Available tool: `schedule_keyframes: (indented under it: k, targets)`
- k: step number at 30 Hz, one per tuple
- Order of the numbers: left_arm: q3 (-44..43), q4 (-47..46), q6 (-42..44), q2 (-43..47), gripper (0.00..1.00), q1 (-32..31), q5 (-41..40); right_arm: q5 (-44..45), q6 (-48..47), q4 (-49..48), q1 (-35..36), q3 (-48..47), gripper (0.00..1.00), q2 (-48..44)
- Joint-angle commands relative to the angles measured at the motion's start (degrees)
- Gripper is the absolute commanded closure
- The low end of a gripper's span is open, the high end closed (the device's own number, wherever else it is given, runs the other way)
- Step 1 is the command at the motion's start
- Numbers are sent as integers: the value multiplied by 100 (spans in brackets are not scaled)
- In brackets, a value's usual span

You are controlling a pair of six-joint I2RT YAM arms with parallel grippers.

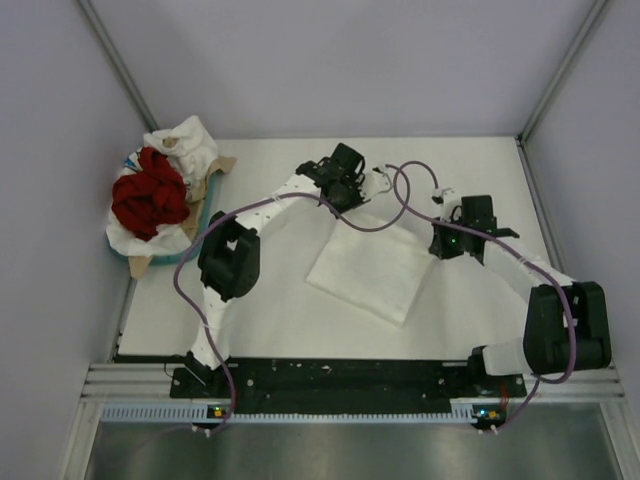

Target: Fold and stack the t-shirts

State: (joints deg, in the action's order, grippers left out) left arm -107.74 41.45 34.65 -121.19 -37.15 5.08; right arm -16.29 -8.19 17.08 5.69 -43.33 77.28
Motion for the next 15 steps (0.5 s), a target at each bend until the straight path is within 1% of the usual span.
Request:
schedule_keyframes:
  k: [1,2,3,4,5,6,7,9,10,12,13,15]
  targets:
    - [-396,-242,85,-299,96,120,-437,635,124,-47,-183,-430,100,480]
    - [-440,-312,59,-370,81,102,-455,767,185,-38,-191,-518,95,612]
    - [-493,-470,15,-432,70,120,-786,873,247,-64,-209,-605,90,744]
    - [-528,-602,-20,-502,61,120,-963,987,317,-65,-226,-702,84,910]
    - [-572,-742,-20,-581,55,129,-1131,1092,370,-82,-261,-816,77,1008]
    - [-677,-796,-11,-660,52,146,-1324,1250,457,-108,-305,-948,73,1087]
    - [-895,-736,-37,-765,50,164,-1439,1478,615,-100,-341,-1158,71,1158]
    - [-1440,-420,-239,-915,50,260,-1519,1970,1010,162,-367,-1545,70,1237]
    - [-1512,-271,-353,-881,50,295,-1484,1981,1081,381,-359,-1703,70,1211]
    - [-1164,-181,-529,-592,50,313,-1248,1946,1423,769,-367,-1810,67,1054]
    - [-796,-251,-599,-382,50,305,-1151,1894,1695,875,-359,-1767,65,940]
    - [-49,-479,-819,180,50,296,-809,1456,2196,1025,-359,-1531,61,711]
